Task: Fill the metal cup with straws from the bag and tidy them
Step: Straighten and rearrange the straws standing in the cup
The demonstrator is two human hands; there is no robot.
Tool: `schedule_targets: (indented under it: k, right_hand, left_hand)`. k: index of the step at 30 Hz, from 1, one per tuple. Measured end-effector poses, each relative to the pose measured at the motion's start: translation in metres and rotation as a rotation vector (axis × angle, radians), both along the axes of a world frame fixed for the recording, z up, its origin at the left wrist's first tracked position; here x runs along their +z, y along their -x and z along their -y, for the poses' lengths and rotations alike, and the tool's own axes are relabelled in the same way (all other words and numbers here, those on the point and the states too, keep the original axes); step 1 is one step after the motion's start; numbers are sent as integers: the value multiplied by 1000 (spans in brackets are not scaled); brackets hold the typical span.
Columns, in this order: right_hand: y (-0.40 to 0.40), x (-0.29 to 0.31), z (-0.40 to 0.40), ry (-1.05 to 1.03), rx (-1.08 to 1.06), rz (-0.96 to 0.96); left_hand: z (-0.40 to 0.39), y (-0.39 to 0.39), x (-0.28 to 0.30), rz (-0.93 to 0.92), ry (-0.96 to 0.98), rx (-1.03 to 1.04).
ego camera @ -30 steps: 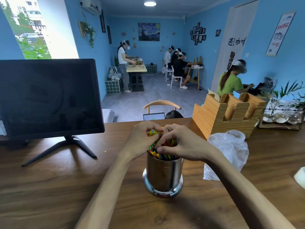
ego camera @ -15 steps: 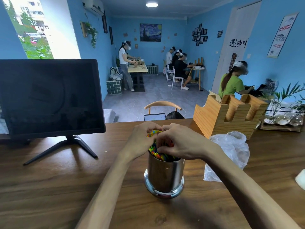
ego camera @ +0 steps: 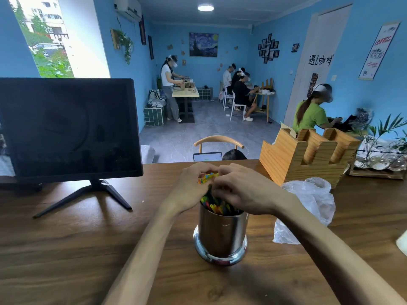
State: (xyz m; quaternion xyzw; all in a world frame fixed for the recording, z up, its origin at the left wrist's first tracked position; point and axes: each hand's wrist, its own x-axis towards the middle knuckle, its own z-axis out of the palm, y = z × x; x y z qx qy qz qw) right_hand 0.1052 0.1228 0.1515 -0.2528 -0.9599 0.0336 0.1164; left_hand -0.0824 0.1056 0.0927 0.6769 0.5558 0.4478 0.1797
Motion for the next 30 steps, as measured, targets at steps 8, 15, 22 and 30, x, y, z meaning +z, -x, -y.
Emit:
schedule_targets:
  k: [8, 15, 22, 30]
  right_hand:
    - [-7, 16, -24, 38, -101, -571]
    - [-5, 31, -33, 94, -151, -1052]
    - [-20, 27, -44, 544, -156, -1388]
    - [-30, -1, -44, 549, -169, -826]
  left_hand:
    - [7, -9, 13, 172, -93, -41]
    - [7, -14, 13, 25, -20, -38]
    - [7, -6, 29, 556, -188, 92]
    - [15, 9, 50, 1158, -241, 88]
